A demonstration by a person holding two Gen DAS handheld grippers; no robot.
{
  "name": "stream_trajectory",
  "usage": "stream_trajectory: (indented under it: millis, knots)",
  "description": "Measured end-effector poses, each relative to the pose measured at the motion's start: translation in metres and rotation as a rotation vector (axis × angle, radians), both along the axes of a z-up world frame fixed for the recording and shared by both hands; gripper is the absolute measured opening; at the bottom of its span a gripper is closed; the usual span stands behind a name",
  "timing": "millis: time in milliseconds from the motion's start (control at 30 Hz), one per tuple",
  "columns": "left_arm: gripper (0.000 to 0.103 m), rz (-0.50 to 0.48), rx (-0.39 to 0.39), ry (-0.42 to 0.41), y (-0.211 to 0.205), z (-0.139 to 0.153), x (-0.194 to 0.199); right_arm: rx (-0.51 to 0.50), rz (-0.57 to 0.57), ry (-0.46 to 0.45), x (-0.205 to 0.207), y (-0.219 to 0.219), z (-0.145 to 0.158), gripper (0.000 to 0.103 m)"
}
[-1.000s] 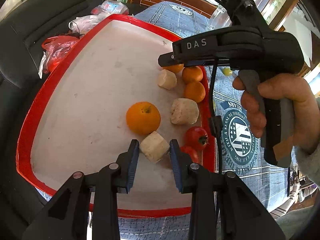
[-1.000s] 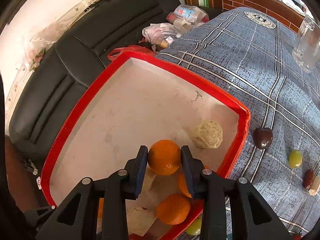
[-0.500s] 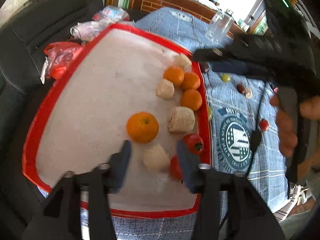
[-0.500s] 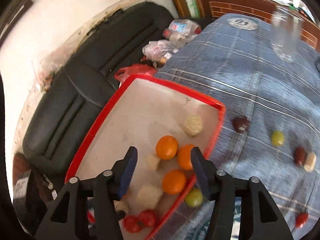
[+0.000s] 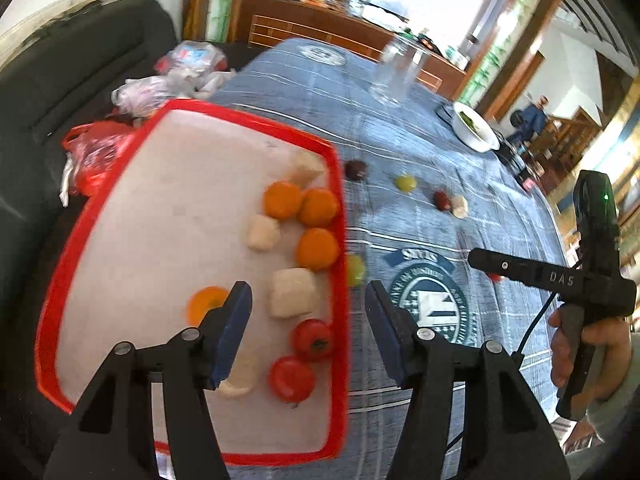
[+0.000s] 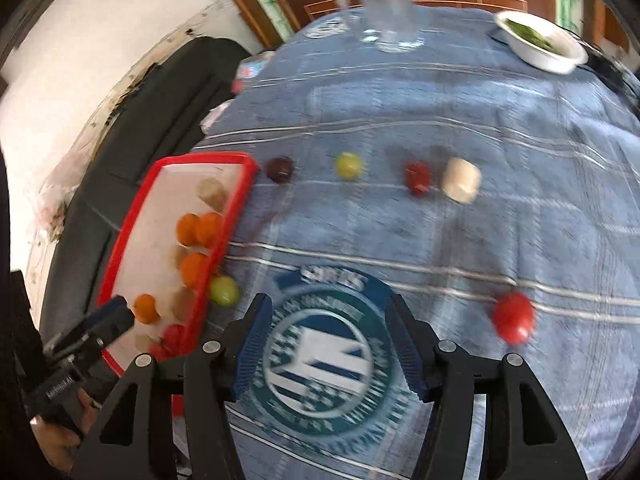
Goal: Organize fruits
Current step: 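Move left gripper to green-yellow fruit while right gripper grasps a red tomato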
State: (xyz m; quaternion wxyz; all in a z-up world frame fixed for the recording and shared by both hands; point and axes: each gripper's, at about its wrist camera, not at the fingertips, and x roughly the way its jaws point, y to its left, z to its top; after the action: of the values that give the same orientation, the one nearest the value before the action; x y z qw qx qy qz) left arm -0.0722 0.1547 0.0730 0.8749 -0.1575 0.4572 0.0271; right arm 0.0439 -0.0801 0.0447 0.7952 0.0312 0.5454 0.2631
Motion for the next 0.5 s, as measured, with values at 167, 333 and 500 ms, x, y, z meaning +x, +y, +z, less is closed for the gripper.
stream_trajectory:
  millis: [167, 333, 500]
  knots:
    - [0.064, -0.086, -0.008, 0.015, -0.027, -0.002, 0.018, -0.004, -0.066, 0.006, -0.006, -0.033, -0.006, 0.061]
    - [0.064, -0.156, -0.015, 0.018, -0.051, -0.002, 0.033, -0.039, -0.107, -0.024, -0.008, -0.062, -0.003, 0.061]
    - [0.064, -0.204, -0.02, 0.022, -0.071, -0.001, 0.057, -0.092, -0.143, -0.022, 0.002, -0.08, -0.009, 0.056]
